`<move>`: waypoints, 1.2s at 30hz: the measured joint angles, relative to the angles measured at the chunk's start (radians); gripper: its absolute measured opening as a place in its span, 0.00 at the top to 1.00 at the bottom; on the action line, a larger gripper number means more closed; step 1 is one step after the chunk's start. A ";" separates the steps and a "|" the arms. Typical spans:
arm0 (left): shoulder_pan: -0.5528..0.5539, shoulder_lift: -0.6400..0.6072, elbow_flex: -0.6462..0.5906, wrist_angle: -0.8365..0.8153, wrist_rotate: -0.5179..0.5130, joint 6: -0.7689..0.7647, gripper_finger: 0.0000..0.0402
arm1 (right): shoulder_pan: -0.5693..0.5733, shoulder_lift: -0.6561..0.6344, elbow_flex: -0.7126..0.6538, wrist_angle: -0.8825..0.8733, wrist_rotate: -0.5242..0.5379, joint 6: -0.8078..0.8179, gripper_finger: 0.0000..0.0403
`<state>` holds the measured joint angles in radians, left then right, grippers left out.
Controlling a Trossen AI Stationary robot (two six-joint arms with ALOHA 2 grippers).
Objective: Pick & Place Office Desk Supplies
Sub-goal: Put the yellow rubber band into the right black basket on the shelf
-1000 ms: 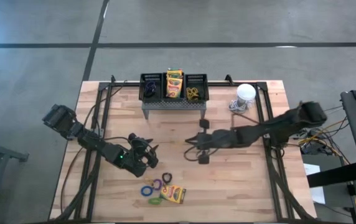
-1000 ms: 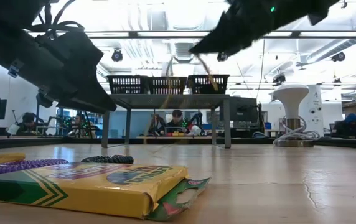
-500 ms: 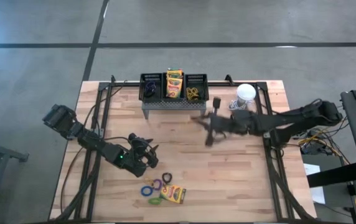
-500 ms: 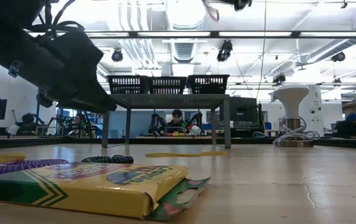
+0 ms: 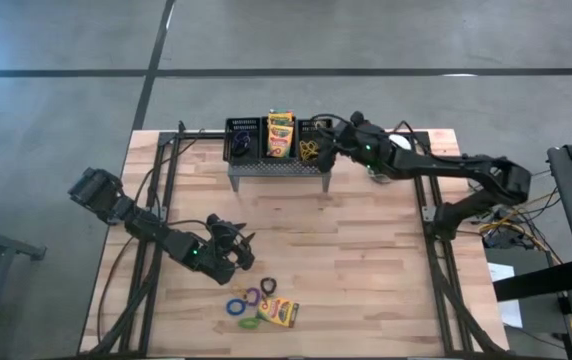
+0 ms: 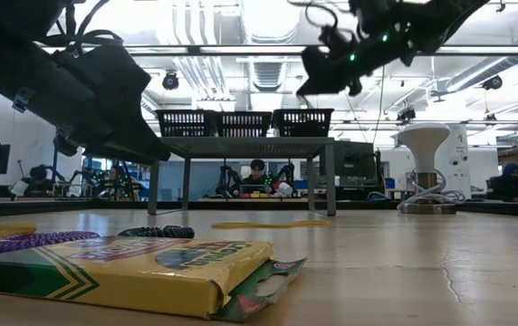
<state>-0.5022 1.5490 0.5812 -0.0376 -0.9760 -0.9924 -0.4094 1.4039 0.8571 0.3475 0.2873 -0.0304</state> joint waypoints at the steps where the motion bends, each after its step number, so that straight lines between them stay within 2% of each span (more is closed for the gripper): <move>1: 0.000 0.000 0.000 0.000 0.000 0.000 0.51 | -0.011 0.012 0.000 -0.001 -0.004 0.004 0.98; 6: 0.000 0.000 0.000 0.000 0.000 0.000 0.51 | -0.026 0.034 0.001 -0.002 -0.031 0.015 0.95; 10: 0.000 0.000 0.000 0.000 0.000 0.000 0.51 | -0.022 0.017 0.001 -0.018 -0.076 0.012 0.85; 16: 0.000 0.000 0.000 0.000 0.000 0.000 0.51 | -0.003 -0.033 0.003 -0.066 -0.086 -0.009 0.67; 18: 0.000 0.000 0.000 0.000 0.000 0.000 0.51 | 0.023 -0.062 0.001 -0.071 -0.136 -0.030 0.64; 21: 0.000 0.000 0.000 0.000 0.000 0.000 0.51 | 0.095 -0.094 -0.001 -0.081 -0.256 -0.036 0.61; 23: 0.000 0.000 0.000 0.000 0.000 0.000 0.51 | 0.163 -0.100 -0.012 -0.086 -0.301 -0.045 0.60; 27: 0.000 0.000 0.000 0.000 0.000 0.000 0.51 | 0.324 -0.073 -0.046 -0.083 -0.307 -0.088 0.62; 31: 0.000 0.000 0.000 0.000 0.000 0.000 0.51 | 0.455 0.011 -0.094 -0.084 -0.307 -0.107 0.64; 36: 0.000 0.000 0.000 0.000 0.000 0.000 0.51 | 0.496 0.173 -0.102 -0.080 -0.319 -0.064 0.64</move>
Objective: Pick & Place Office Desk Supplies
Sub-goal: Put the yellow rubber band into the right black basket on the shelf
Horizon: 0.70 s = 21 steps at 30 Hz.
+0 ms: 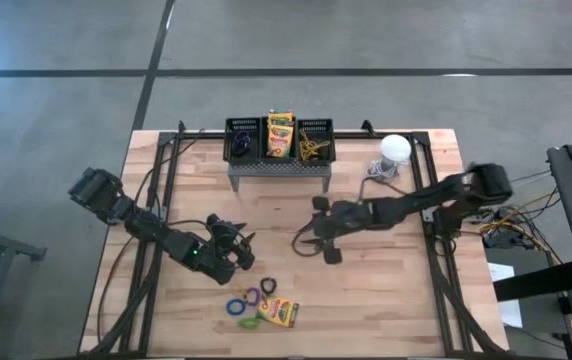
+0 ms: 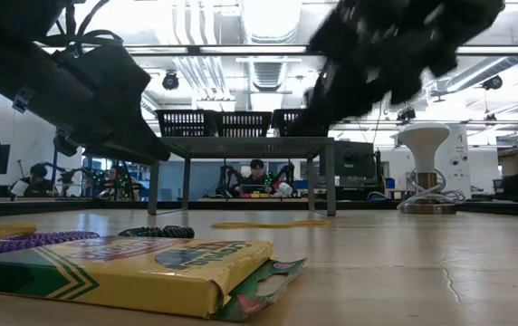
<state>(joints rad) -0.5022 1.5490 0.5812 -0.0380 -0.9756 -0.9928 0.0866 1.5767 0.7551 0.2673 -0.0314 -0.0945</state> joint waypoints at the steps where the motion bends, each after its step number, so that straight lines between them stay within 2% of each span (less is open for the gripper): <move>1: 0.000 0.000 0.000 0.000 0.000 0.000 0.51 | -0.002 0.036 0.000 0.008 -0.002 0.010 0.63; 7: 0.000 0.000 0.000 0.000 0.000 0.000 0.51 | -0.034 0.230 0.006 0.096 -0.002 -0.008 0.54; 11: 0.000 0.000 0.000 0.000 0.000 0.000 0.51 | -0.046 0.307 0.026 0.117 -0.031 -0.045 0.55; 15: 0.000 0.000 0.000 0.000 0.000 0.000 0.51 | -0.049 0.343 0.052 0.108 -0.109 -0.062 0.62; 21: 0.000 0.000 0.000 0.000 0.000 0.000 0.51 | -0.051 0.346 0.089 -0.028 -0.135 -0.074 0.82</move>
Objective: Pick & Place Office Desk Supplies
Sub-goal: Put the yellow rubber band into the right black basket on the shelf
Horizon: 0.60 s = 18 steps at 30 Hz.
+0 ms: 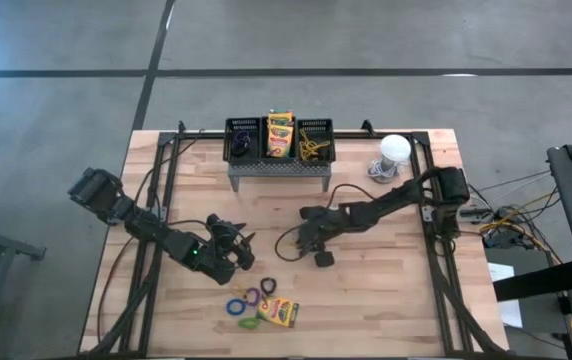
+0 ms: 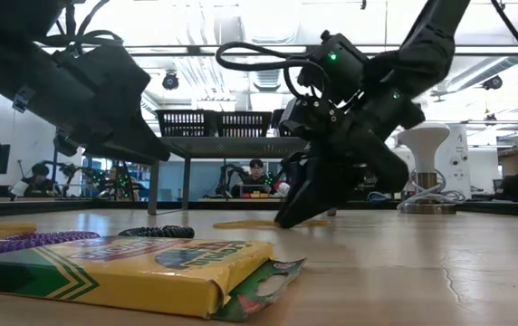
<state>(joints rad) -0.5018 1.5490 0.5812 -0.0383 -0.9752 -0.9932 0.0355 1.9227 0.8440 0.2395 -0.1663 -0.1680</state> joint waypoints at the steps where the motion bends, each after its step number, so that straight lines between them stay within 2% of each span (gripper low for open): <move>1: 0.000 0.000 0.000 0.000 0.000 0.000 0.51 | -0.001 -0.009 0.003 -0.032 0.000 -0.001 0.86; 5: 0.000 0.000 0.000 0.000 0.000 0.000 0.51 | -0.002 -0.053 0.002 -0.139 -0.034 -0.007 0.96; 9: 0.000 0.000 0.000 0.000 0.000 0.000 0.51 | 0.024 -0.124 -0.013 -0.189 -0.089 -0.040 0.97; 13: 0.000 0.000 0.000 -0.004 0.000 0.000 0.51 | 0.050 -0.219 -0.014 -0.123 -0.104 -0.072 0.97; 16: 0.000 0.000 0.000 -0.004 0.000 0.000 0.51 | 0.059 -0.289 -0.024 -0.057 -0.060 -0.070 0.97; 18: 0.000 0.000 0.000 -0.004 0.000 -0.002 0.51 | 0.070 -0.346 -0.025 -0.020 0.031 -0.071 0.97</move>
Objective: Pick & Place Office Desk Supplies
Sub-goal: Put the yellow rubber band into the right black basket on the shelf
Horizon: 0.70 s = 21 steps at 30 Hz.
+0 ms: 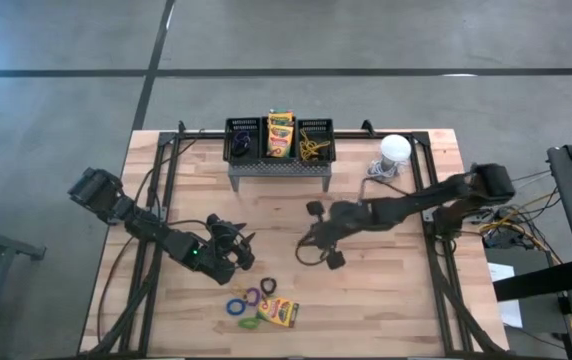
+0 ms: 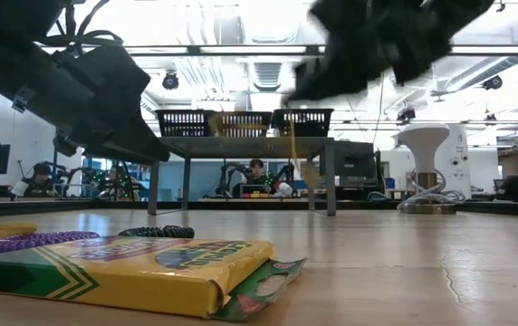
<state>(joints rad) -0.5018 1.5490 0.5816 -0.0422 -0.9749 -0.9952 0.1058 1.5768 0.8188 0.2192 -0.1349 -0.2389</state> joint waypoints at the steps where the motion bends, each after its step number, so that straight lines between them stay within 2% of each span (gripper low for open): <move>1: 0.000 0.000 0.000 0.000 0.000 -0.001 0.51 | 0.004 -0.031 0.000 0.023 0.066 -0.002 0.97; 6: 0.000 0.000 0.000 -0.001 0.000 -0.001 0.51 | 0.001 -0.174 0.002 0.069 0.452 -0.096 0.97; 9: 0.000 0.000 0.000 -0.001 0.000 -0.001 0.51 | -0.036 -0.244 0.011 0.080 0.596 -0.168 0.97; 16: 0.000 0.000 0.000 -0.001 0.000 -0.001 0.51 | -0.227 -0.316 0.045 0.101 0.624 -0.218 0.97; 21: 0.000 0.000 0.000 -0.004 0.000 -0.001 0.51 | -0.397 -0.303 0.078 0.097 0.511 -0.184 0.97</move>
<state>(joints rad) -0.5018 1.5490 0.5812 -0.0460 -0.9752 -0.9958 -0.2909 1.2736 0.8972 0.3163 0.3763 -0.4225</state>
